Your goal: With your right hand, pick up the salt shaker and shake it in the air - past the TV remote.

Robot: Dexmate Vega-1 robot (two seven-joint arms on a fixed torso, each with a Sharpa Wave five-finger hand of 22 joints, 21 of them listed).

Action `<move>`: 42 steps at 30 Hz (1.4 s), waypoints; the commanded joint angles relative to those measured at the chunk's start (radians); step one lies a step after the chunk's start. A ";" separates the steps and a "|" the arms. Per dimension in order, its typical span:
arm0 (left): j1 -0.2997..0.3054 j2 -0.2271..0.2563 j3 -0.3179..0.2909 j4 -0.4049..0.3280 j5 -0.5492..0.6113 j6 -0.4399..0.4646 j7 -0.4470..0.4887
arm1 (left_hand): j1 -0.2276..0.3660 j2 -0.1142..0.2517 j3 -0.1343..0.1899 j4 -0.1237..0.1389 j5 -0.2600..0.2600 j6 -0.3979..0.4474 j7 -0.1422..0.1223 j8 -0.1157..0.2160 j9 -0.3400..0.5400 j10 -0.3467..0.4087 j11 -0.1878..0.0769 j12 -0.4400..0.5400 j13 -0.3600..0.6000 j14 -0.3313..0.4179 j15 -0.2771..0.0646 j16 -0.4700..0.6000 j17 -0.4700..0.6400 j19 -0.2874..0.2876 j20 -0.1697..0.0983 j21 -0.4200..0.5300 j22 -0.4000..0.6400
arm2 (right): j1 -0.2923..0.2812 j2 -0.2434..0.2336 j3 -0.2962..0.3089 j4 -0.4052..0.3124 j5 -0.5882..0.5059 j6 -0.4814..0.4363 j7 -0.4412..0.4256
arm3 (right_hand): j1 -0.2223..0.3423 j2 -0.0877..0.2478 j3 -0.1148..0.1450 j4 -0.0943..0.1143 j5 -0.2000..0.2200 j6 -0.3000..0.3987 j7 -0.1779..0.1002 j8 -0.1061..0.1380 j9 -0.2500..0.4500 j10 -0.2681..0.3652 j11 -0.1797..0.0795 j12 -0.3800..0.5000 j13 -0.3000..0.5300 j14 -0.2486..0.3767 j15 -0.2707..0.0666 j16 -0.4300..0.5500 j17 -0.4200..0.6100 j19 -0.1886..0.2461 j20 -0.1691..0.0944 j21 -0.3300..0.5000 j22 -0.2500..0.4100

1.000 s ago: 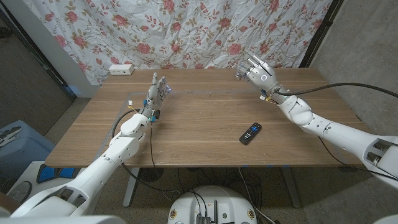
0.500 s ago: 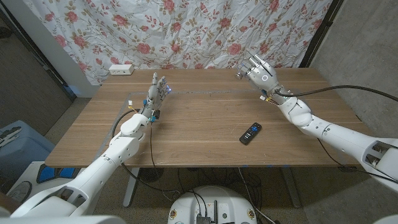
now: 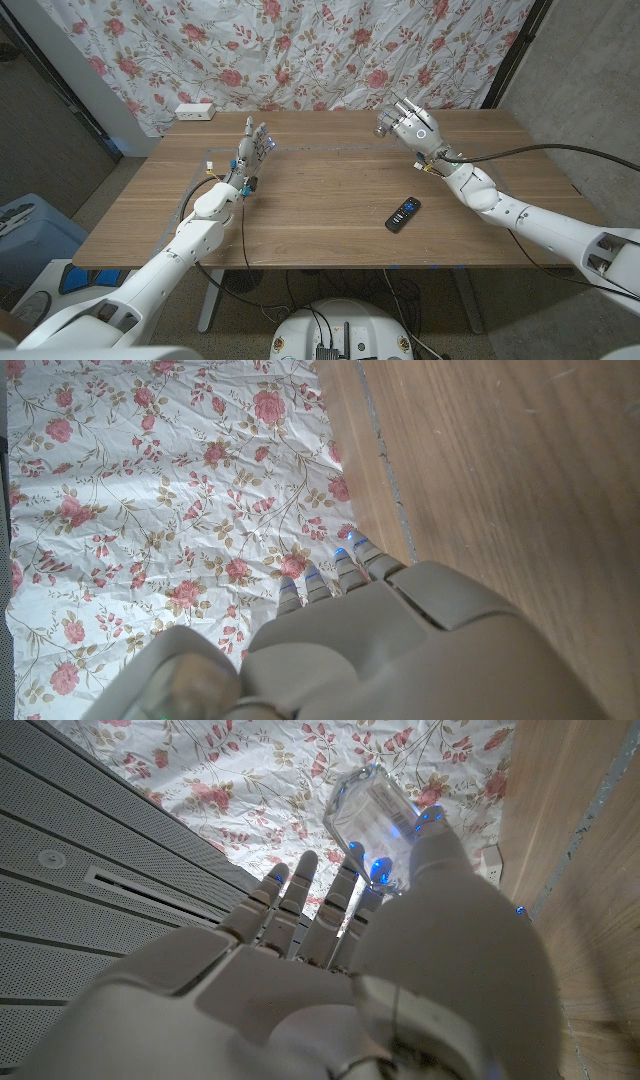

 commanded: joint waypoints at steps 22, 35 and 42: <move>0.000 0.000 0.000 0.001 0.000 0.000 0.000 | -0.001 0.101 -0.005 0.001 0.006 0.004 -0.009 0.005 0.003 0.001 -0.009 0.004 0.004 0.004 -0.104 0.005 0.002 0.008 -0.023 -0.003 0.005 | -0.023 0.016 -0.069 -0.014 -0.036 0.063 0.042 | 0.066 0.074 0.009 0.003 0.008 0.016 0.000 0.002 0.001 0.005 -0.004 0.003 0.013 0.010 -0.153 0.002 0.002 0.013 -0.050 0.009 0.003; 0.000 0.000 0.000 0.001 0.000 0.000 0.000 | -0.001 0.101 -0.005 0.001 0.006 0.004 -0.010 0.005 0.003 0.002 -0.008 0.004 0.004 0.004 -0.105 0.005 0.002 0.007 -0.024 -0.003 0.005 | -0.069 0.026 -0.069 -0.032 0.000 0.060 0.057 | 0.069 0.073 0.010 0.002 0.010 0.018 0.000 0.000 0.002 0.004 -0.004 0.004 0.016 0.011 -0.153 -0.001 0.000 0.014 -0.048 0.009 0.003; 0.000 0.000 0.000 0.001 0.000 0.000 0.000 | -0.001 0.101 -0.005 0.001 0.006 0.003 -0.010 0.004 0.003 0.002 -0.008 0.004 0.004 0.004 -0.105 0.005 0.002 0.007 -0.023 -0.003 0.005 | -0.082 0.028 -0.062 -0.038 0.009 0.058 0.054 | 0.071 0.073 0.011 0.001 0.011 0.019 0.000 -0.001 0.002 0.002 -0.004 0.003 0.017 0.011 -0.154 -0.001 0.000 0.014 -0.049 0.008 0.003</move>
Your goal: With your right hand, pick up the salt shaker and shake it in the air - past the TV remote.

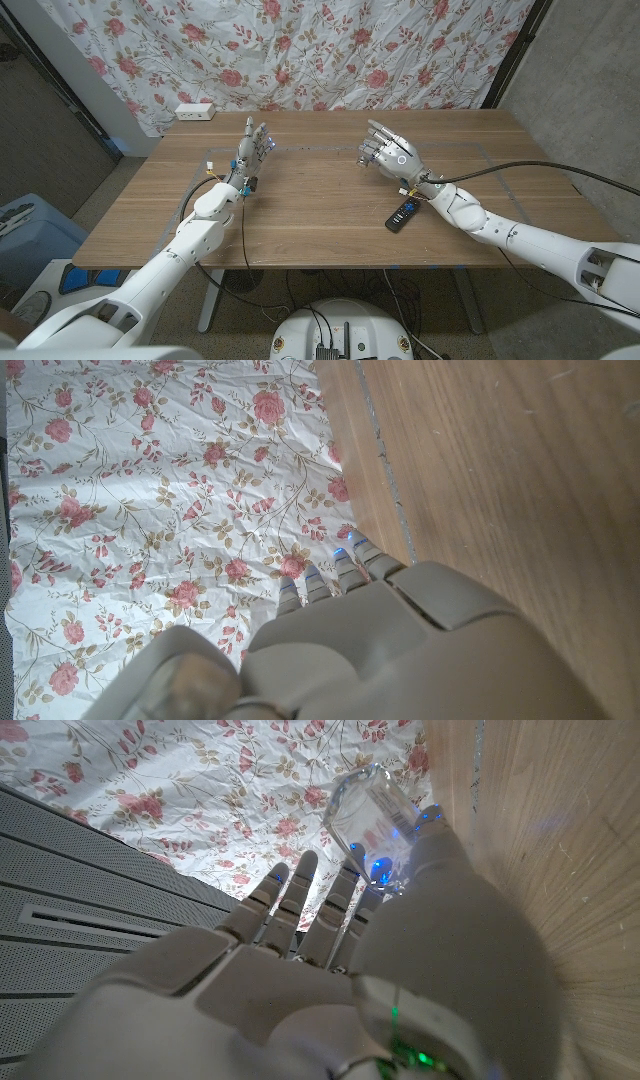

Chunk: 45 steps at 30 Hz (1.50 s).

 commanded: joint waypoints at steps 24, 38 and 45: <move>0.000 0.000 0.000 0.000 0.000 -0.001 0.000 | -0.001 0.101 -0.006 0.001 0.006 0.004 -0.010 0.005 0.003 0.001 -0.008 0.004 0.004 0.001 -0.101 0.005 0.002 0.008 -0.023 -0.003 0.005 | 0.032 0.027 0.043 0.017 0.032 -0.035 -0.050 | 0.067 0.076 0.011 0.005 0.008 0.003 0.000 -0.006 0.002 -0.011 -0.003 0.003 0.018 0.009 -0.157 -0.005 0.002 0.008 -0.047 0.007 0.003; 0.000 0.000 0.000 -0.001 0.000 0.000 0.000 | -0.001 0.101 -0.006 0.001 0.006 0.004 -0.010 0.005 0.003 0.001 -0.008 0.004 0.004 0.000 -0.100 0.005 0.002 0.008 -0.023 -0.003 0.005 | 0.026 0.058 0.133 0.024 -0.013 -0.049 -0.060 | 0.063 0.077 0.010 0.007 0.009 0.001 0.000 -0.009 0.002 -0.014 -0.004 0.003 0.020 0.009 -0.155 -0.007 0.001 0.008 -0.047 0.007 0.003; 0.000 0.000 0.000 -0.001 0.000 0.000 0.000 | -0.001 0.101 -0.006 0.001 0.006 0.004 -0.010 0.004 0.003 0.001 -0.008 0.004 0.004 0.000 -0.100 0.005 0.002 0.008 -0.024 -0.004 0.005 | 0.028 0.070 0.164 0.026 -0.029 -0.027 -0.060 | 0.062 0.079 0.010 0.007 0.009 0.001 0.000 -0.010 0.003 -0.014 -0.004 0.004 0.021 0.009 -0.156 -0.007 0.002 0.009 -0.048 0.007 0.003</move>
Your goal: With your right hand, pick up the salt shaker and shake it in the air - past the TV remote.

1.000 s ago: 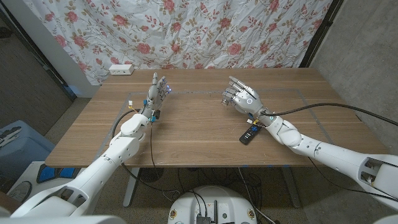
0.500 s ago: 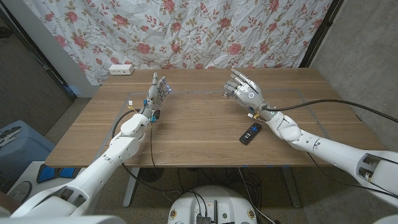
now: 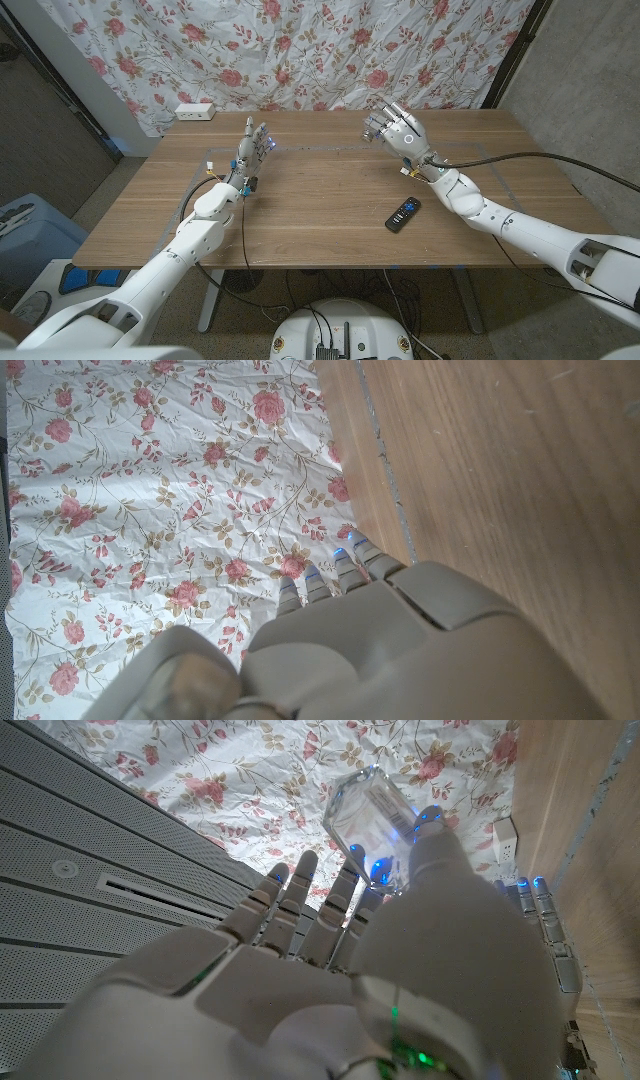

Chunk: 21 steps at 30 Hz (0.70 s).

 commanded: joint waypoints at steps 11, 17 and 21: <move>0.000 0.000 0.000 0.000 0.000 0.000 0.000 | -0.001 0.101 -0.006 0.001 0.006 0.004 -0.010 0.005 0.003 0.002 -0.007 0.004 0.004 0.000 -0.101 0.005 0.002 0.008 -0.024 -0.004 0.005 | 0.019 0.028 0.060 0.001 -0.009 0.046 -0.004 | 0.054 0.079 0.005 0.009 0.004 0.007 0.000 -0.001 0.003 0.002 -0.004 0.010 0.004 0.012 -0.151 -0.003 0.002 0.016 -0.045 0.010 0.003; 0.000 0.000 0.000 0.000 0.000 0.000 0.000 | -0.001 0.101 -0.006 0.001 0.006 0.005 -0.009 0.005 0.003 0.001 -0.007 0.004 0.004 0.000 -0.101 0.005 0.002 0.008 -0.024 -0.004 0.005 | 0.025 -0.004 0.041 -0.060 0.045 0.045 0.054 | 0.045 0.074 0.000 0.011 0.002 0.011 0.000 -0.001 0.004 0.005 -0.004 0.012 0.005 0.016 -0.149 -0.001 0.003 0.023 -0.044 0.012 0.003; 0.000 0.000 0.000 0.000 0.000 0.000 0.000 | -0.001 0.101 -0.006 0.001 0.006 0.004 -0.009 0.004 0.003 0.001 -0.008 0.004 0.004 0.001 -0.101 0.005 0.002 0.008 -0.024 -0.004 0.005 | 0.022 -0.018 0.042 -0.097 0.078 0.049 0.100 | 0.032 0.072 -0.005 0.016 0.000 0.013 0.000 -0.002 0.004 0.006 -0.004 0.011 0.004 0.020 -0.144 -0.001 0.002 0.027 -0.043 0.012 0.003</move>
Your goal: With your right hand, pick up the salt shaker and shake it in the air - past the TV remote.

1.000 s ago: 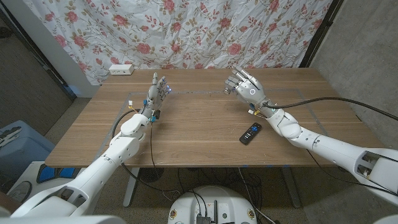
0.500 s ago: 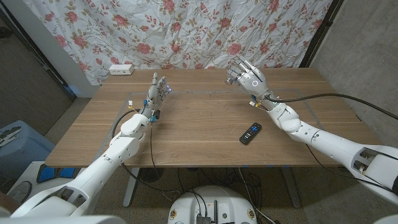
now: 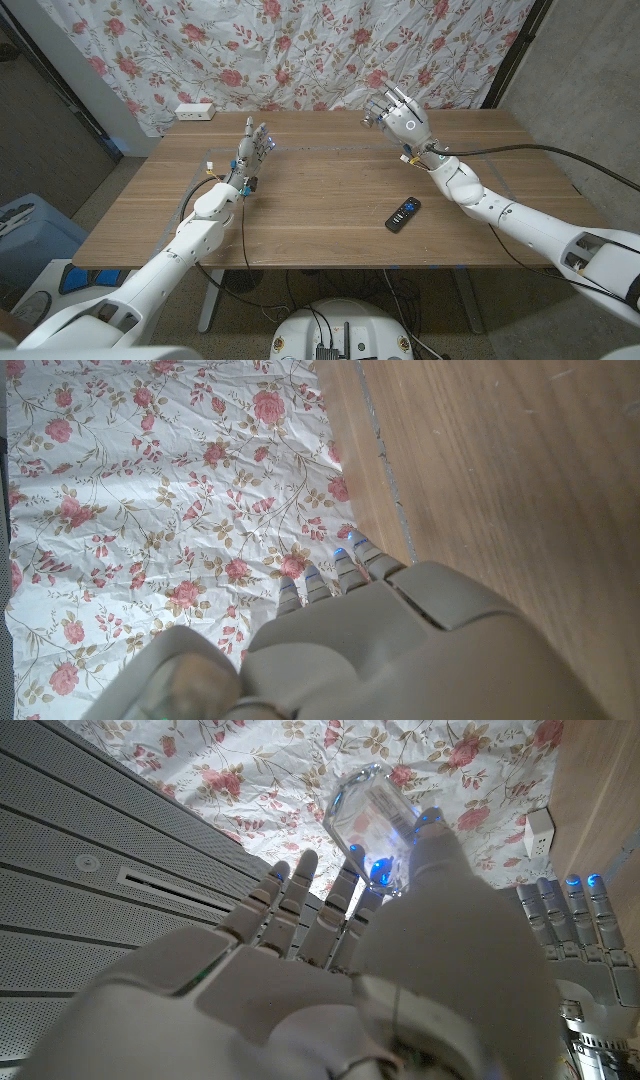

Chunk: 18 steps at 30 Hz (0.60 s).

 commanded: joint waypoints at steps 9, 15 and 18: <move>0.000 0.000 0.000 0.000 0.000 0.000 0.000 | -0.001 0.101 -0.006 0.001 0.006 0.003 -0.010 0.004 0.003 0.001 -0.008 0.004 0.004 0.000 -0.101 0.005 0.002 0.008 -0.024 -0.004 0.005 | -0.017 -0.061 0.016 -0.152 0.150 0.048 0.189 | 0.015 0.056 -0.008 0.020 -0.004 0.018 0.000 0.003 0.003 0.010 -0.005 0.006 0.000 0.017 -0.141 -0.007 -0.003 0.016 -0.048 0.004 0.002; 0.000 0.000 0.000 0.000 0.000 0.000 0.000 | -0.001 0.101 -0.006 0.001 0.006 0.003 -0.010 0.004 0.003 0.001 -0.008 0.004 0.004 0.001 -0.101 0.005 0.002 0.008 -0.024 -0.004 0.005 | -0.043 -0.076 0.044 -0.202 0.197 0.067 0.258 | -0.008 0.056 -0.011 0.028 -0.007 0.020 0.000 0.002 0.003 0.014 -0.005 0.006 0.000 0.020 -0.141 -0.016 -0.010 0.014 -0.048 0.002 0.002; 0.000 0.000 0.000 0.000 0.000 0.000 0.000 | -0.001 0.101 -0.006 0.001 0.006 0.005 -0.009 0.005 0.003 0.001 -0.008 0.004 0.004 0.001 -0.102 0.005 0.002 0.008 -0.024 -0.004 0.005 | -0.060 -0.085 0.060 -0.231 0.223 0.078 0.295 | -0.022 0.056 -0.014 0.032 -0.008 0.019 0.000 0.001 0.003 0.014 -0.005 0.005 -0.002 0.021 -0.141 -0.022 -0.014 0.014 -0.046 0.001 0.002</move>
